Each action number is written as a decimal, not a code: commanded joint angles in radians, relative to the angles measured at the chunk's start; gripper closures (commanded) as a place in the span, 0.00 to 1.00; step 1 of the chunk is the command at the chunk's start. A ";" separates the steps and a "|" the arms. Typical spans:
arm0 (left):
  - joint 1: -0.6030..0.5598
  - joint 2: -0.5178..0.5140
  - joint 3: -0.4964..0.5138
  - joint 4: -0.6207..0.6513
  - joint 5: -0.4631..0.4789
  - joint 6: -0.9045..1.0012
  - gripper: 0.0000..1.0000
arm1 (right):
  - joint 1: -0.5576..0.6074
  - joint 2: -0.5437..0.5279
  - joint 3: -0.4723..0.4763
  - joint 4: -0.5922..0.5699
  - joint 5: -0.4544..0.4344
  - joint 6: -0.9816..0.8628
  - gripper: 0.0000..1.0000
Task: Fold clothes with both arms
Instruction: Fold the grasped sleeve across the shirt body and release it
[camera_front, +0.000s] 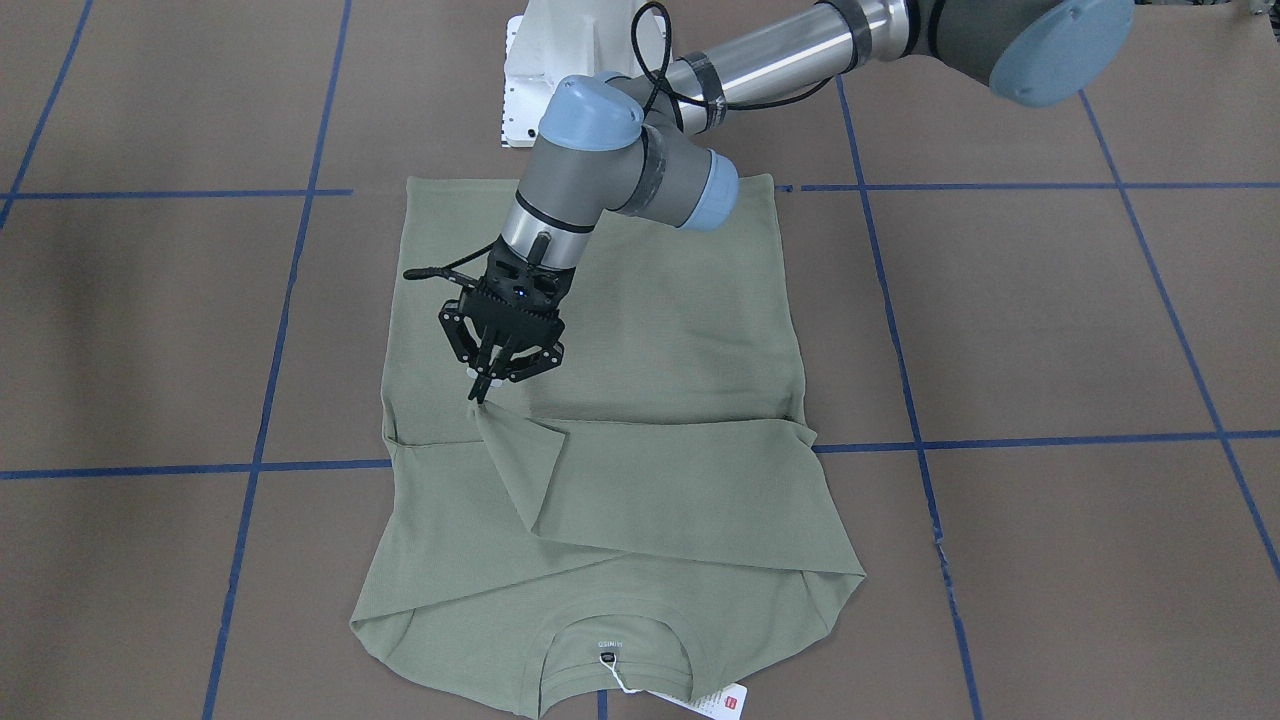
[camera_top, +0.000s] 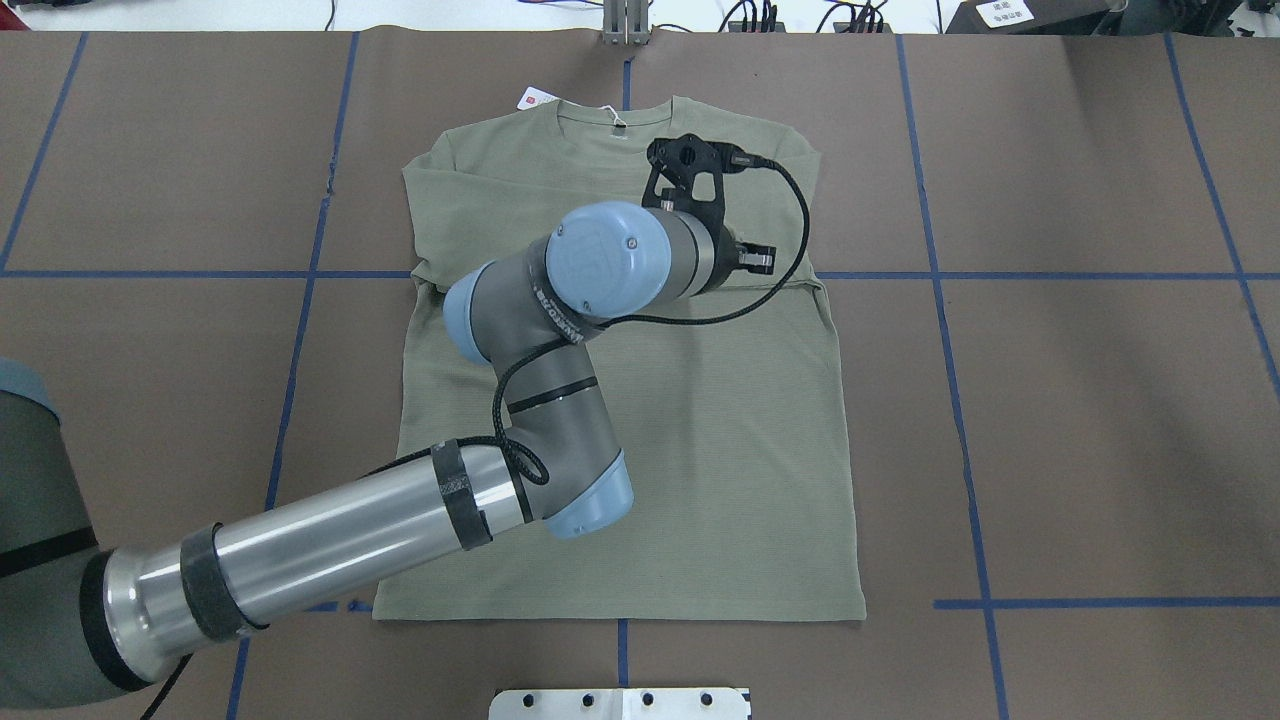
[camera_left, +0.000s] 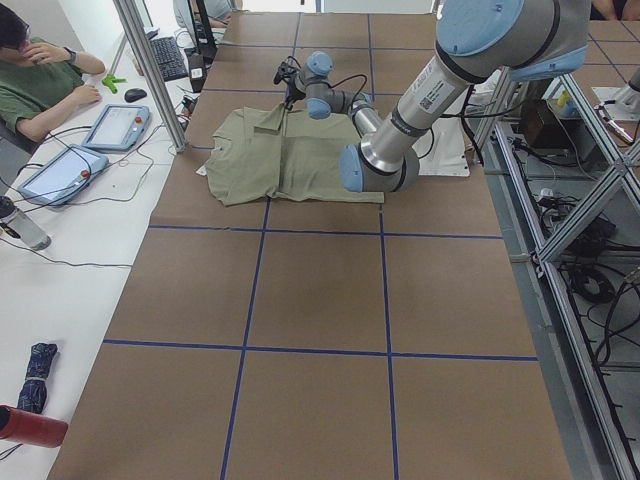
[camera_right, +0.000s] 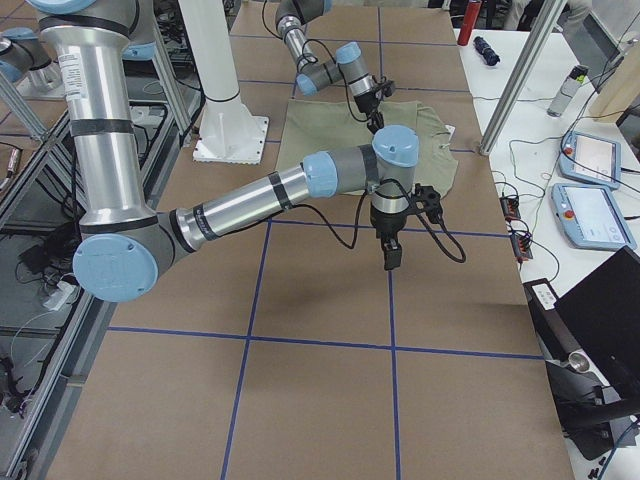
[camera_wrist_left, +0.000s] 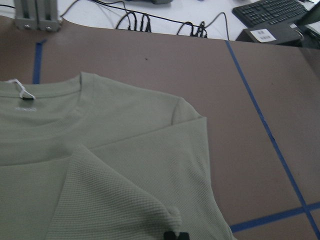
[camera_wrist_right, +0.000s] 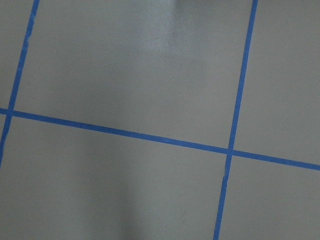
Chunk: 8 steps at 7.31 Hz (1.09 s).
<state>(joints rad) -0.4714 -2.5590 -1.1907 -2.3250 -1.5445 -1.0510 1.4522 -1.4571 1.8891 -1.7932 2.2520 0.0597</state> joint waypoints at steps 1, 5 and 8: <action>0.045 0.017 0.005 -0.060 0.009 0.036 1.00 | 0.000 0.000 0.002 0.000 0.000 0.005 0.00; 0.053 0.011 0.003 -0.082 0.004 0.082 0.01 | -0.001 -0.002 0.001 0.011 0.003 0.008 0.00; 0.009 0.060 -0.026 -0.096 -0.023 0.012 0.00 | -0.004 0.011 -0.001 0.119 0.035 0.020 0.00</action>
<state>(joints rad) -0.4320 -2.5180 -1.1975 -2.4500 -1.5478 -1.0363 1.4496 -1.4542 1.8858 -1.7081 2.2693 0.0775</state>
